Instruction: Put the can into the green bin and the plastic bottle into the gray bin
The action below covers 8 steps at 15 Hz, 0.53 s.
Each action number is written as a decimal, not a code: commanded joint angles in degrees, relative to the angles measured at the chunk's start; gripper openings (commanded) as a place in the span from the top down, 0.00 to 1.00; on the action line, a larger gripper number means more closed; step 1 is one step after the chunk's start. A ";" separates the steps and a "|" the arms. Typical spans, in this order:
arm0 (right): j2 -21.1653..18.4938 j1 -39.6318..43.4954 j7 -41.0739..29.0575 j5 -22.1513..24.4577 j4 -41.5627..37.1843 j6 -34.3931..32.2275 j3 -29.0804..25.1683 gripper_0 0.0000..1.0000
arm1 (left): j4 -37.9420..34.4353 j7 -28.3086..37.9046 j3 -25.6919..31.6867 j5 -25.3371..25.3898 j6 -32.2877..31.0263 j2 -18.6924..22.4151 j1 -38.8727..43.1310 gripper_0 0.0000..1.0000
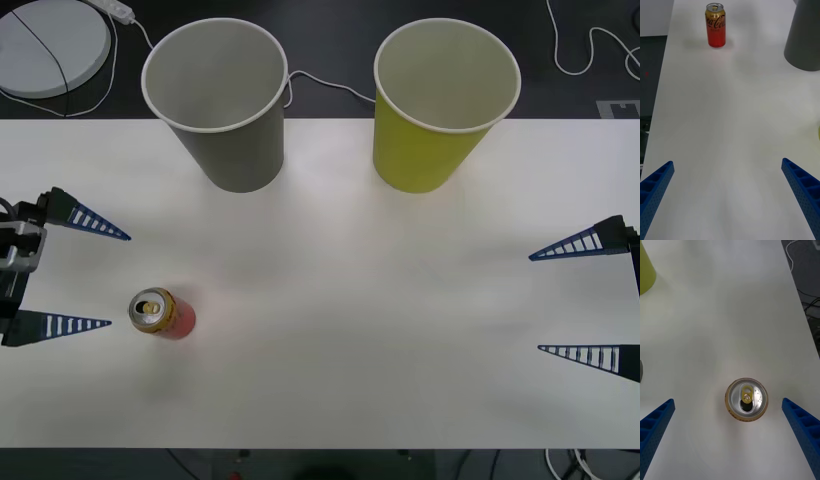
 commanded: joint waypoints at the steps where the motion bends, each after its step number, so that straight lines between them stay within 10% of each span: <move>1: 0.00 0.00 0.00 0.00 0.00 0.00 0.00 0.00 | 4.27 -0.27 -0.30 5.33 0.00 0.65 0.03 0.00; 8: 0.00 0.00 0.00 0.00 0.00 0.00 0.00 0.00 | 19.74 -16.88 -6.01 14.82 2.38 1.44 0.03 0.00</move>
